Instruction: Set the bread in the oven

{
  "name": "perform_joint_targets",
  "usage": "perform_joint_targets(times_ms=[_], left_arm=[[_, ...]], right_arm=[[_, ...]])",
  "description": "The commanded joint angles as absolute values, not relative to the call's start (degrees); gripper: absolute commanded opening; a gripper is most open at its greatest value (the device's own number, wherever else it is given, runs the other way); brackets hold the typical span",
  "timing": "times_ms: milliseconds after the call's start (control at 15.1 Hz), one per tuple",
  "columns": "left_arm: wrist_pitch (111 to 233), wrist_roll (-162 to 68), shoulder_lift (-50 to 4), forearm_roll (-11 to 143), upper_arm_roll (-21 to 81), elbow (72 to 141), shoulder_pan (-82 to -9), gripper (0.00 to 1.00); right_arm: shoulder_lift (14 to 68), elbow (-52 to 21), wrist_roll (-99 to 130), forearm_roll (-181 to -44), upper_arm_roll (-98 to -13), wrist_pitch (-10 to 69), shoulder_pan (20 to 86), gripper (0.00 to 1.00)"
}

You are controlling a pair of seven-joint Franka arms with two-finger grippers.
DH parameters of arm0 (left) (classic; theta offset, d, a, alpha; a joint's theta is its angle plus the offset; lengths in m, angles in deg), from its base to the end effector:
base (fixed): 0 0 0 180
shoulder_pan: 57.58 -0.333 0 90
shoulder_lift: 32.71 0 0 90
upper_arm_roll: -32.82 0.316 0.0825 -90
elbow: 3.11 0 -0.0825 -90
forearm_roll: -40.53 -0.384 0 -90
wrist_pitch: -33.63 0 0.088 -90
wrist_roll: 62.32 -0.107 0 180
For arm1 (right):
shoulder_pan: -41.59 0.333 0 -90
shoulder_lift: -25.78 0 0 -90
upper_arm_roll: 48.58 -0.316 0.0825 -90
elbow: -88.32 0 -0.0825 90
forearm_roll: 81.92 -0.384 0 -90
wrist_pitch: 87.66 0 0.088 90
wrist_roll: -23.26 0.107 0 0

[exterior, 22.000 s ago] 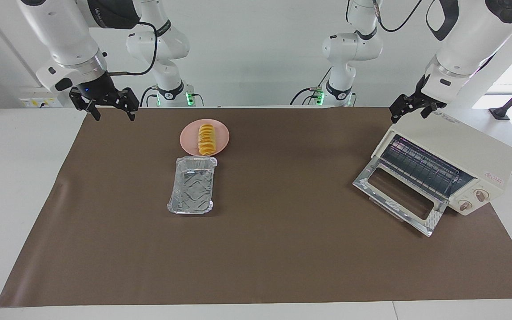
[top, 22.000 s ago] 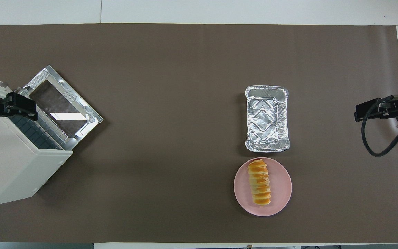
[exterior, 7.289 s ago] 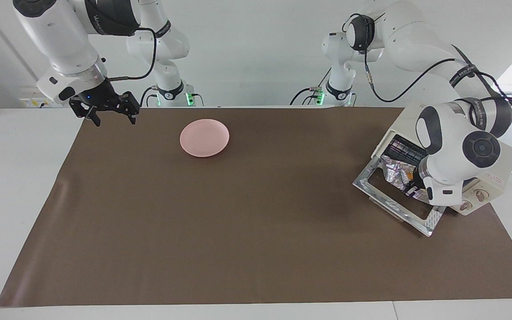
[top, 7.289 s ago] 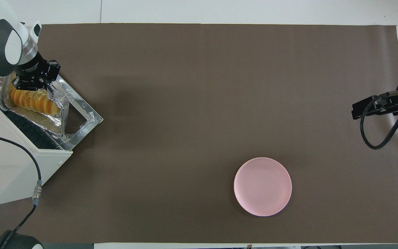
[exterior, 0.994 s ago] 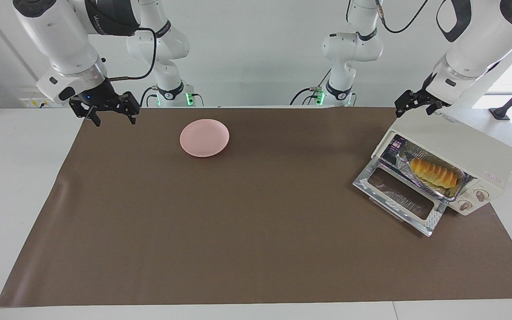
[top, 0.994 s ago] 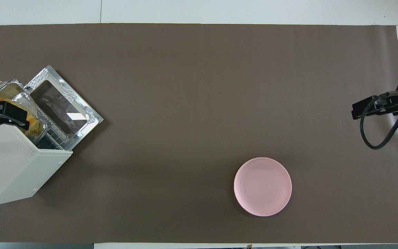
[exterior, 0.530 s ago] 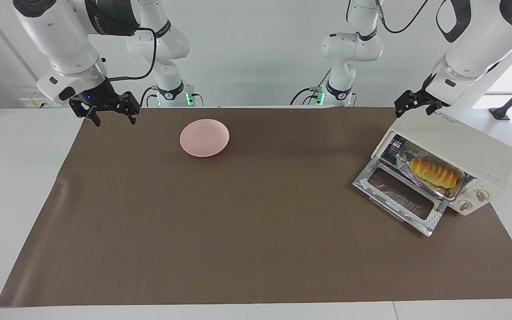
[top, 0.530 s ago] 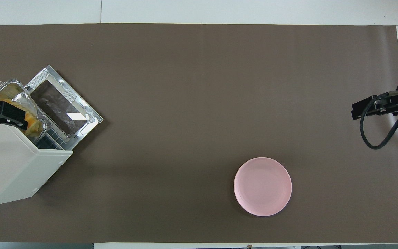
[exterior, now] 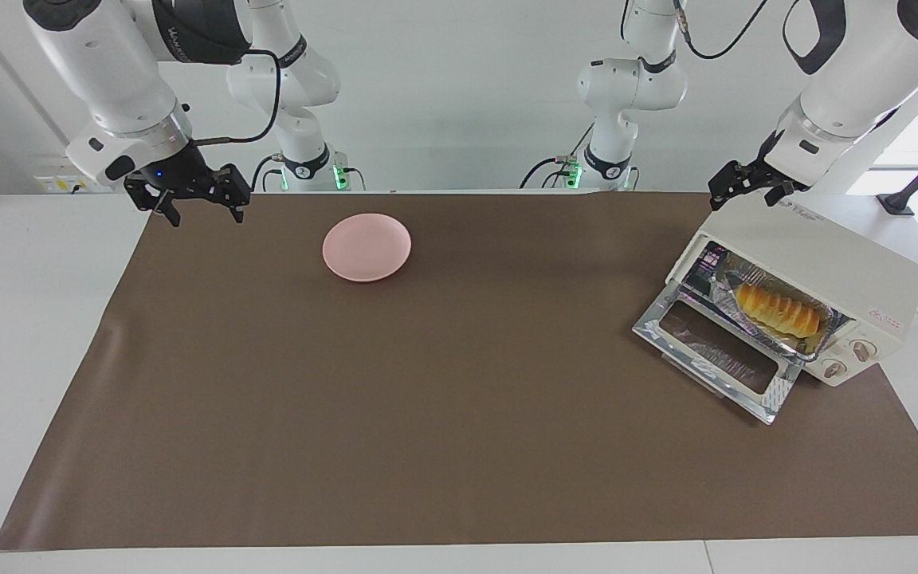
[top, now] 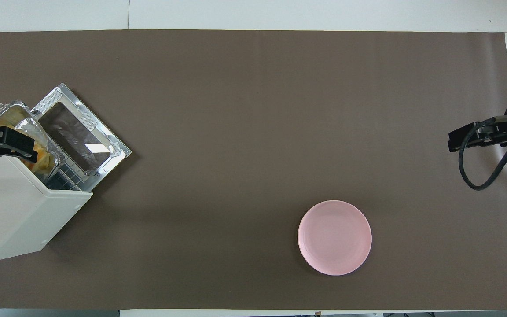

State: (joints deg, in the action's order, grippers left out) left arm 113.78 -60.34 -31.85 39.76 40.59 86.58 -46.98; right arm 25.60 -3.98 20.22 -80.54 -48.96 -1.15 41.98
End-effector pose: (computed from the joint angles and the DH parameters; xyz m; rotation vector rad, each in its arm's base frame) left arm 0.5386 -0.0256 0.6055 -3.1058 0.0211 0.2812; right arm 0.5454 0.0046 0.6024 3.1140 0.1031 -0.1534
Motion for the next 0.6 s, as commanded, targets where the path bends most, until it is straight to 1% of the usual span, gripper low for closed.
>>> perform_joint_targets(times_ms=[0,530], left_arm=[[117.3,-61.0,-33.94,40.09,40.46,90.06,-46.95,1.0],[117.48,-60.65,-34.03,40.09,40.38,90.32,-46.77,1.0]], right_arm=[[24.73,-4.58,18.87,-81.21,-49.37,-1.79,41.24,1.0],[24.73,-4.58,18.87,-81.21,-49.37,-1.79,41.33,1.0]])
